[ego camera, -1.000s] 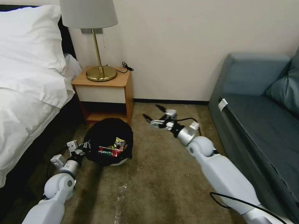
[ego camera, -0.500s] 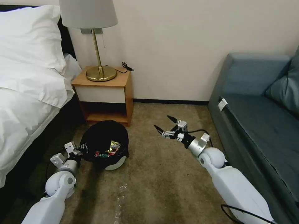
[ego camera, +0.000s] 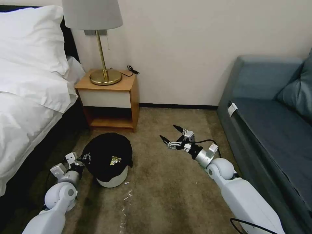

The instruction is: Pick up the trash bin, then pick up the garbage on the floor and place it into the trash bin.

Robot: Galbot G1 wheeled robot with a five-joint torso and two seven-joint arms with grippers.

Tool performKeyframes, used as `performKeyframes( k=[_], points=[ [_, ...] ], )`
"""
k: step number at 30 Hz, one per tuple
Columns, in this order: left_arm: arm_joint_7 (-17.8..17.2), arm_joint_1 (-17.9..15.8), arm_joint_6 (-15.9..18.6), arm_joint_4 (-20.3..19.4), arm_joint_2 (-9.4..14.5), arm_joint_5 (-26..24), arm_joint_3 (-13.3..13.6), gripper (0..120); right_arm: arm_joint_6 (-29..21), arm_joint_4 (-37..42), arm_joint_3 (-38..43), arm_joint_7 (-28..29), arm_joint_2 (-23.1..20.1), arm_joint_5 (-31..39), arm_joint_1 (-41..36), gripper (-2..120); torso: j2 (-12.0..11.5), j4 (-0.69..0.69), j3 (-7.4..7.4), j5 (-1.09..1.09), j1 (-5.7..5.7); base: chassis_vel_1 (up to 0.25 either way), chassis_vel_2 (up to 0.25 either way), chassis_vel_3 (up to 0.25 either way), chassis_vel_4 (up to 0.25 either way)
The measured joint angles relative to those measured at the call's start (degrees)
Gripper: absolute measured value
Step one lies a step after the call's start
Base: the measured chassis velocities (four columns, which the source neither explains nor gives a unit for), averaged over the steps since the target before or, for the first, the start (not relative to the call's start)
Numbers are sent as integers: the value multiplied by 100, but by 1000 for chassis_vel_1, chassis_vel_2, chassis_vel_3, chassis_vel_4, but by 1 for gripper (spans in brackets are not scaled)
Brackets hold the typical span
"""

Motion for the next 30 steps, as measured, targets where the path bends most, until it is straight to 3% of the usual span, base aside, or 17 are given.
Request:
performKeyframes(
  k=[1, 8, 10, 11, 14, 22, 30],
  points=[
    [-15, 38, 0, -48, 7, 21, -13, 57, -26, 40, 14, 2, -24, -1, -23, 100, 0, 0, 0, 0, 0, 0, 0, 0, 0],
    [-69, 281, 0, -308, 66, 144, -107, 77, -134, 162, 59, 117, -51, -65, -62, 100, 0, -1, 0, 0, 0, 0, 0, 0, 0],
    [-92, 516, 4, -514, 98, 218, -222, 88, -159, 176, 62, 160, -15, -87, -76, 100, 0, -1, 0, 0, 0, 0, 0, 0, 0],
    [-92, 516, 4, -514, 98, 218, -222, 88, -159, 176, 62, 160, -15, -87, -76, 100, 0, -1, 0, 0, 0, 0, 0, 0, 0],
    [-100, 922, 44, -839, 104, 360, -502, 99, -172, 214, 63, 199, 15, -87, -120, 100, 0, 1, 0, 0, 0, 0, 0, 0, 0],
    [182, 1401, -116, -1276, 76, 897, -979, 100, -254, 299, 60, 692, 14, -88, -152, 100, 0, 1, 0, -1, 0, 0, 0, 0, 0],
    [925, 1899, -347, -1944, 78, 1519, -1452, 100, -731, 561, 159, 1637, -220, -34, -187, 100, 0, 0, 0, 0, 0, 0, 0, 0, 0]
  ],
)
